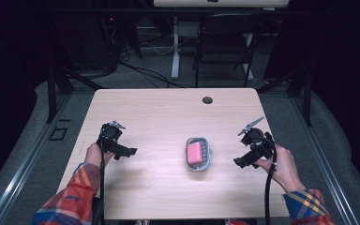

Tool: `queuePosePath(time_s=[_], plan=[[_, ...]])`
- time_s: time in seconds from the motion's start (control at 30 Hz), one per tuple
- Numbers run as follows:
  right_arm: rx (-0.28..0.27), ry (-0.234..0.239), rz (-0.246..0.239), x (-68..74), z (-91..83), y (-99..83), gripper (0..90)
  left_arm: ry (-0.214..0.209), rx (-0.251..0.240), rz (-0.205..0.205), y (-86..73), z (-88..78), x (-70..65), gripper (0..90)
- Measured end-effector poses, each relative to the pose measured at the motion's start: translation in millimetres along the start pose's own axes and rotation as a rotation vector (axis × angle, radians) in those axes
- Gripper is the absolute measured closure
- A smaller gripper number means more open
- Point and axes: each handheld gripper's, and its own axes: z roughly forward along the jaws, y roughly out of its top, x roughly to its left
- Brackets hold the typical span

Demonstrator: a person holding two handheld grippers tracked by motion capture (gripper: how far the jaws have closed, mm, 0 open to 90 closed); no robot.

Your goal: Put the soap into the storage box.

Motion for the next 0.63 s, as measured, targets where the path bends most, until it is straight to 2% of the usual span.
queuePosePath(time_s=[0.27,0.37,0.43,0.5,0.53,0.63], plan=[[0.036,-0.038,0.034,-16.1,24.4,-45.8,0.0,-0.003,0.002,0.002,0.0,0.4,0.1,0.0],[0.036,-0.019,0.069,-19.5,36.7,-61.5,0.0,-0.004,0.0,0.007,0.6,0.6,-1.4,0.0],[0.095,-0.033,0.048,-20.8,42.1,-65.7,0.0,-0.004,-0.002,0.011,0.7,0.3,-2.0,0.0],[0.102,-0.017,0.06,-22.3,45.3,-66.1,0.0,-0.004,0.0,0.011,0.5,0.4,-1.6,0.0],[0.095,-0.024,0.069,-22.2,46.8,-65.8,0.0,-0.002,0.001,0.011,0.5,0.6,-1.3,0.0],[0.115,-0.012,0.044,-23.5,50.8,-62.8,0.0,-0.006,0.002,0.011,0.9,1.3,-1.8,0.0]])
